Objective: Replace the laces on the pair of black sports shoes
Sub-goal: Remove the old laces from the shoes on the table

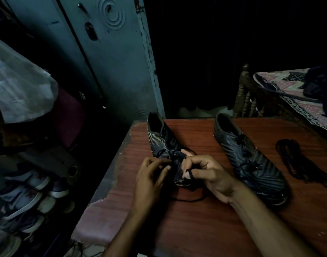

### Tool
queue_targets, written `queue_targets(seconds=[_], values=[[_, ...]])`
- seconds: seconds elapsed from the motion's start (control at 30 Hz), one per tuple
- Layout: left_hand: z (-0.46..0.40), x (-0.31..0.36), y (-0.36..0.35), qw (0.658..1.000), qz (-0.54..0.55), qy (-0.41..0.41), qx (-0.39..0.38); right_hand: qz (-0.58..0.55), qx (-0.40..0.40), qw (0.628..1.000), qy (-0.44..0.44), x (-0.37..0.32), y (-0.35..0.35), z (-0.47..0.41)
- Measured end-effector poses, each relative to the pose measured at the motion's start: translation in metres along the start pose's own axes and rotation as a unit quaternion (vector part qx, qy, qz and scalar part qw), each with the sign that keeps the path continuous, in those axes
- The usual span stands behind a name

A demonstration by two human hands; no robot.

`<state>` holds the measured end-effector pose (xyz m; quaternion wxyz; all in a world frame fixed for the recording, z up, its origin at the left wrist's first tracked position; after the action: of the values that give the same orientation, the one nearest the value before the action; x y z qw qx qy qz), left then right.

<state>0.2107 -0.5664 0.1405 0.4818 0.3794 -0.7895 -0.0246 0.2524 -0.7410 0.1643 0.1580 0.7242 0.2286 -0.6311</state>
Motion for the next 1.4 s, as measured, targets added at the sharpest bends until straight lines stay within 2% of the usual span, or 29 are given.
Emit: queue_targets(seconds=[0.13,0.23,0.3,0.4,0.5,0.6,0.67,0.8,0.9,1.07,1.17,1.3,1.4], values=[[0.000,0.002,0.002,0.999,0.039,0.032,-0.013,-0.020,0.063,0.998,0.000,0.000,0.003,0.001],[0.001,0.003,0.004,0.985,0.152,0.038,-0.072,0.004,0.121,0.993,0.015,0.004,0.001,-0.001],[0.003,0.004,0.006,0.967,0.225,0.036,-0.112,0.101,0.151,0.983,0.042,0.008,0.001,-0.002],[0.003,0.003,0.009,0.947,0.281,0.048,-0.147,0.286,0.137,0.943,0.100,0.017,-0.008,-0.003],[0.002,0.001,0.009,0.936,0.304,0.058,-0.170,0.367,0.153,0.909,0.121,0.027,-0.014,-0.004],[0.001,0.000,0.008,0.942,0.286,0.051,-0.166,0.356,0.188,0.907,0.126,0.025,-0.011,-0.007],[0.000,-0.004,0.007,0.962,0.237,0.036,-0.130,0.315,0.183,0.924,0.114,0.021,-0.007,-0.007],[-0.002,-0.011,-0.002,0.975,0.188,0.075,-0.092,0.209,0.092,0.973,0.032,0.019,-0.001,-0.006],[0.001,-0.009,-0.006,0.991,0.103,0.054,-0.073,0.152,0.046,0.987,0.006,0.015,0.002,-0.005],[0.002,-0.009,-0.008,0.999,0.035,0.010,-0.035,0.184,0.055,0.981,0.039,0.021,0.005,-0.007],[0.001,-0.006,-0.006,1.000,0.029,0.002,-0.005,0.192,0.065,0.978,0.038,0.021,0.003,-0.005],[0.000,-0.007,0.001,0.999,0.048,0.018,0.004,0.220,0.138,0.963,0.078,0.018,-0.002,-0.006],[-0.003,-0.005,0.003,0.999,0.052,0.007,0.003,0.281,0.133,0.944,0.110,0.018,-0.010,-0.004]])
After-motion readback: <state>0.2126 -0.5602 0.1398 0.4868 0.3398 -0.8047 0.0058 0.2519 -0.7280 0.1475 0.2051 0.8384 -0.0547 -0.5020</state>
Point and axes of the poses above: each hand's wrist, its own z-axis away from the middle knuckle, its own y-axis out of the back of the hand, x = y × z, the point moved 4 cm from there along -z, towards the middle knuckle, and after that the axes turned 10 degrees about x, right-handed, at the moved point
